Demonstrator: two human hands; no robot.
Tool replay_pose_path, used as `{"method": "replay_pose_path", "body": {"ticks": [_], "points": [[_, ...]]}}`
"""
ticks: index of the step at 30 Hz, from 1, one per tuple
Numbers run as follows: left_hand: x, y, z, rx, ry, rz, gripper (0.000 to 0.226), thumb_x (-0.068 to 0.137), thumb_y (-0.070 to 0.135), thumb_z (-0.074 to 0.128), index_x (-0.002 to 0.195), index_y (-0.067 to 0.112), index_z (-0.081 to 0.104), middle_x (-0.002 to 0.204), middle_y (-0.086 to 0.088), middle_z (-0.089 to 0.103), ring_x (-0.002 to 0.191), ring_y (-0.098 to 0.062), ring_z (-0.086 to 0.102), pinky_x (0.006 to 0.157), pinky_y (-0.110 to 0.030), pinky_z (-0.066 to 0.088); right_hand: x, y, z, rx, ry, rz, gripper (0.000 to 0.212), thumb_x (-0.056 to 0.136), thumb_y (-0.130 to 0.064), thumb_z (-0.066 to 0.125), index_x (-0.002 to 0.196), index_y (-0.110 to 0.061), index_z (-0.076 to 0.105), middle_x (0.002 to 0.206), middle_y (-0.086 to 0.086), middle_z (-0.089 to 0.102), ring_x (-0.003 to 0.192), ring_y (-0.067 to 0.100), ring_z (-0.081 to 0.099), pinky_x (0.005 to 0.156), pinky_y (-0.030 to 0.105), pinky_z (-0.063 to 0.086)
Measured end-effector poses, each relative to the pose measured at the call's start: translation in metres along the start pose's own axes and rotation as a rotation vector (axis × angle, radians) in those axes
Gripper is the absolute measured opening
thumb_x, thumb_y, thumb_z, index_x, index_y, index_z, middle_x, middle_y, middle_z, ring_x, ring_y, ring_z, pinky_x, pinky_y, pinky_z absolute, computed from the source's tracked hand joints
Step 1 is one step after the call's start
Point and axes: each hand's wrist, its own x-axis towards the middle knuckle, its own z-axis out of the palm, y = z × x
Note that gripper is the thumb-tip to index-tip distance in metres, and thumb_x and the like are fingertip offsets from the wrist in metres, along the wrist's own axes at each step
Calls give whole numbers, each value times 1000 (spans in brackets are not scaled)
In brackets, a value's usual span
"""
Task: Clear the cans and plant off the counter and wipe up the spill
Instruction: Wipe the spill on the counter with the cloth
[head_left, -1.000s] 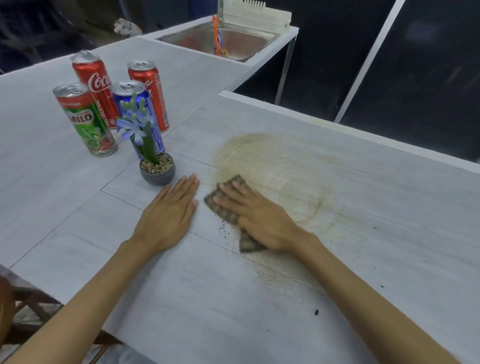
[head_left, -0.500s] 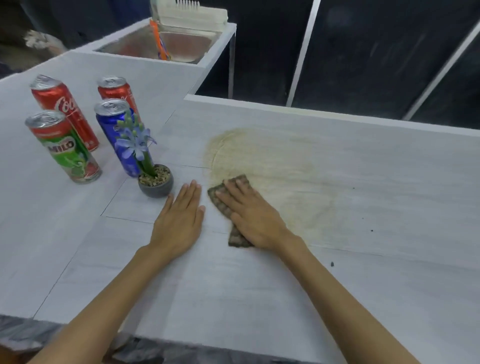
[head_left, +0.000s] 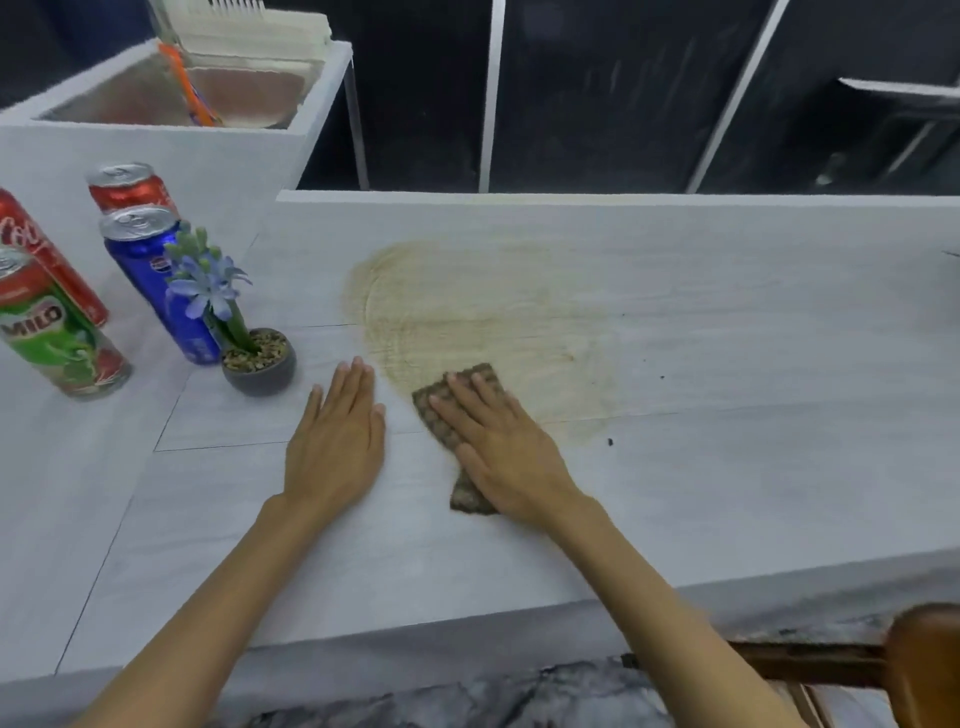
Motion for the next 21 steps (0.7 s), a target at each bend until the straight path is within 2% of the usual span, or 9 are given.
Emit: {"method": "replay_pose_path", "body": {"ticks": [2,4,6,8,12,13,15,18,21], "points": [[-4,6,0,-9,-15,-2,53,98,27,14,147,9,0,158,-3,-4,145,-13,-6,118,-31,-5,-55,25,-10,22,23,9,68,82,-46,-3,148,-33,8,155,-16,-10,143,4,-15,119,29,-8],[-5,9,1,-7,-9,7,54,98,27,14,147,8,0,158,-4,-4,145,-15,-6,118,-33,-4,-88,68,-27,-18,54,127,66,81,-47,-1,146,-38,5,156,-17,-9,144,5,-14,120,34,-6],[-5,11,1,-19,-1,10,54,98,27,14,147,7,1,158,-5,-3,146,-15,-5,118,-34,-4,-89,105,-42,-39,85,293,69,79,-49,-3,146,-35,4,156,-15,-6,145,7,-11,121,39,-3],[-5,13,1,-13,-6,5,54,98,28,14,147,7,1,158,-5,-3,146,-15,-5,118,-33,-4,-56,128,-45,-76,77,397,75,79,-47,-5,149,-26,12,159,-5,3,147,16,-4,119,41,1],[-5,15,1,-11,-18,5,54,98,28,14,147,8,1,158,-4,-2,146,-14,-5,118,-32,-4,17,107,-21,-149,41,282,81,78,-37,-5,144,-7,31,154,18,26,144,39,14,118,52,13],[-5,15,1,-20,-19,2,54,98,28,14,147,8,2,158,-4,-1,146,-14,-4,119,-33,-4,20,90,-15,-132,66,239,76,82,-35,-1,143,-8,34,154,16,27,144,38,16,118,52,15],[-7,16,-1,-41,-26,3,54,98,29,14,147,10,1,158,-3,-2,145,-14,-5,119,-33,-4,1,59,-13,-55,52,137,64,89,-35,6,148,-17,23,159,4,12,147,22,3,121,41,6],[-18,32,-1,-112,-26,38,55,98,33,11,147,11,0,158,-1,-3,145,-11,-7,117,-30,-7,-64,63,-24,44,93,20,59,92,-42,11,148,-25,18,157,-8,3,143,7,-6,117,26,0],[-31,55,6,-105,-12,74,64,88,39,0,146,13,0,157,0,-4,141,-6,-12,115,-28,-11,-98,126,-47,31,146,175,63,85,-48,5,144,-28,10,151,-16,-1,140,3,-7,116,27,1]]}}
